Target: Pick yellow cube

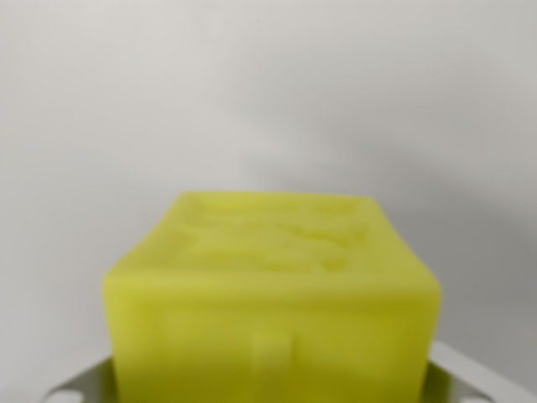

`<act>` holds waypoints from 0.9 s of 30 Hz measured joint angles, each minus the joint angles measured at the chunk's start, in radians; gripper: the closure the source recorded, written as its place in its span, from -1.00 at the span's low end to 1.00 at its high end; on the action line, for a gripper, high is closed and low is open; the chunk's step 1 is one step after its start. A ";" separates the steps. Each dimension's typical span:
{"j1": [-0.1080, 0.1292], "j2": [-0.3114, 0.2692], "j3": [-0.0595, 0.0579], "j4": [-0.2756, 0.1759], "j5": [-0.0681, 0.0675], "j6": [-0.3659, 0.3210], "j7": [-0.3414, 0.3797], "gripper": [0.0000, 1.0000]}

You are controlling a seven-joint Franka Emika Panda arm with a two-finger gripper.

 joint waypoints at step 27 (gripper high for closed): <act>0.002 -0.187 0.000 0.003 0.013 -0.191 -0.010 1.00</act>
